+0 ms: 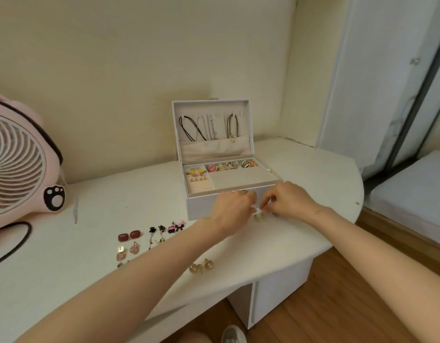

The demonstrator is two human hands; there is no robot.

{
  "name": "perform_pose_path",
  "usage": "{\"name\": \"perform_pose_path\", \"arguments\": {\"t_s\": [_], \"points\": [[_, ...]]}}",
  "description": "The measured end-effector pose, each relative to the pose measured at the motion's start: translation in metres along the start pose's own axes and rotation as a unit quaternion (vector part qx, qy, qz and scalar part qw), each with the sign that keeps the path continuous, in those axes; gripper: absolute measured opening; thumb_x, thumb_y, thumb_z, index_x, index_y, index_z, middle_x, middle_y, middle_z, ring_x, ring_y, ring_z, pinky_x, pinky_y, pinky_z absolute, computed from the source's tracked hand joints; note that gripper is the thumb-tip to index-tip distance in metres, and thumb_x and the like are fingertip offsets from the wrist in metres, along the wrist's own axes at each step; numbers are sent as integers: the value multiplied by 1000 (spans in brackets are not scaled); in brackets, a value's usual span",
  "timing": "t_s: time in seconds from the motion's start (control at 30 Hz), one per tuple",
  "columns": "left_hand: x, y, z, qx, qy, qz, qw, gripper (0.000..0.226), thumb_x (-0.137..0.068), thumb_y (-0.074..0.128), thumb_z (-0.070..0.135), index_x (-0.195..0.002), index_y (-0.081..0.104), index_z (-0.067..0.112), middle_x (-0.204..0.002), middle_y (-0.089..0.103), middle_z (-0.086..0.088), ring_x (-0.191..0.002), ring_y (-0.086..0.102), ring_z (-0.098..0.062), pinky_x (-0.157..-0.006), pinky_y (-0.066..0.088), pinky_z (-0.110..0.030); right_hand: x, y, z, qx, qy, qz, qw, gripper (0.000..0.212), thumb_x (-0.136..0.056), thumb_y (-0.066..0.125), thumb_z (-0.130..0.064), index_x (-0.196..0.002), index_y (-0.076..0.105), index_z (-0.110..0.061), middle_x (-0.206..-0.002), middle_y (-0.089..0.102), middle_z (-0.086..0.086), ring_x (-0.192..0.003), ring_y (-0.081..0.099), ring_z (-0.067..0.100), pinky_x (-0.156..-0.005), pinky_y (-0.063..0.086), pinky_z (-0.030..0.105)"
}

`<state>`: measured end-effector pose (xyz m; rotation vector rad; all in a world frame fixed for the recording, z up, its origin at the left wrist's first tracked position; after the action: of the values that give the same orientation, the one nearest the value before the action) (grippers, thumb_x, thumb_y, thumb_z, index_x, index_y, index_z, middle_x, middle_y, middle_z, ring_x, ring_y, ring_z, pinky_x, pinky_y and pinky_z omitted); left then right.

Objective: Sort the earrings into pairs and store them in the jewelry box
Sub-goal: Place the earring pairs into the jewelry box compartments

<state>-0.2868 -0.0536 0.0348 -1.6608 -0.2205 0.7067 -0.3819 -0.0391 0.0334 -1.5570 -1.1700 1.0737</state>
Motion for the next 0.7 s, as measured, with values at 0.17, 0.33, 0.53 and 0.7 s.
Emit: {"name": "perform_pose_path", "arguments": {"t_s": [0.17, 0.33, 0.53, 0.7], "points": [[-8, 18, 2, -36, -16, -28, 999, 27, -94, 44, 22, -115, 52, 8, -113, 61, -16, -105, 56, -34, -77, 42, -38, 0, 2, 6, -11, 10, 35, 999, 16, -79, 64, -25, -88, 74, -33, -80, 64, -9, -91, 60, 15, -69, 38, 23], [-12, 21, 6, -29, -25, -42, 998, 26, -94, 45, 23, -114, 54, 8, -114, 61, -16, -108, 54, -33, -81, 41, -37, -1, 5, 5, -18, 11, 30, 999, 10, -76, 69, -29, -84, 74, -32, -90, 68, -6, -91, 60, 16, -69, 38, 23], [-12, 20, 8, -30, -17, -43, 998, 24, -94, 45, 20, -112, 53, 6, -112, 62, -16, -108, 55, -34, -80, 41, -38, -3, 10, 7, -15, 1, 21, 1000, 8, -76, 67, -25, -82, 72, -29, -93, 70, -6, -92, 61, 17, -69, 40, 24], [2, -10, -6, 17, -5, 22, 1000, 21, -95, 47, 27, -105, 56, 12, -101, 67, -9, -94, 61, -31, -67, 39, -33, -3, -7, -7, -83, -35, 19, 996, 13, -76, 67, -18, -76, 69, -30, -80, 69, -8, -76, 58, 8, -68, 43, 25]]}}
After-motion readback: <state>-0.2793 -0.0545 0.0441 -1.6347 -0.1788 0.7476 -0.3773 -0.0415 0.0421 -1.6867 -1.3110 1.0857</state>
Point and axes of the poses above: each hand's wrist, its own x-axis away from the middle knuckle, its own y-axis out of the palm, z = x × y, the point moved 9 cm from there along -x, towards the middle knuckle
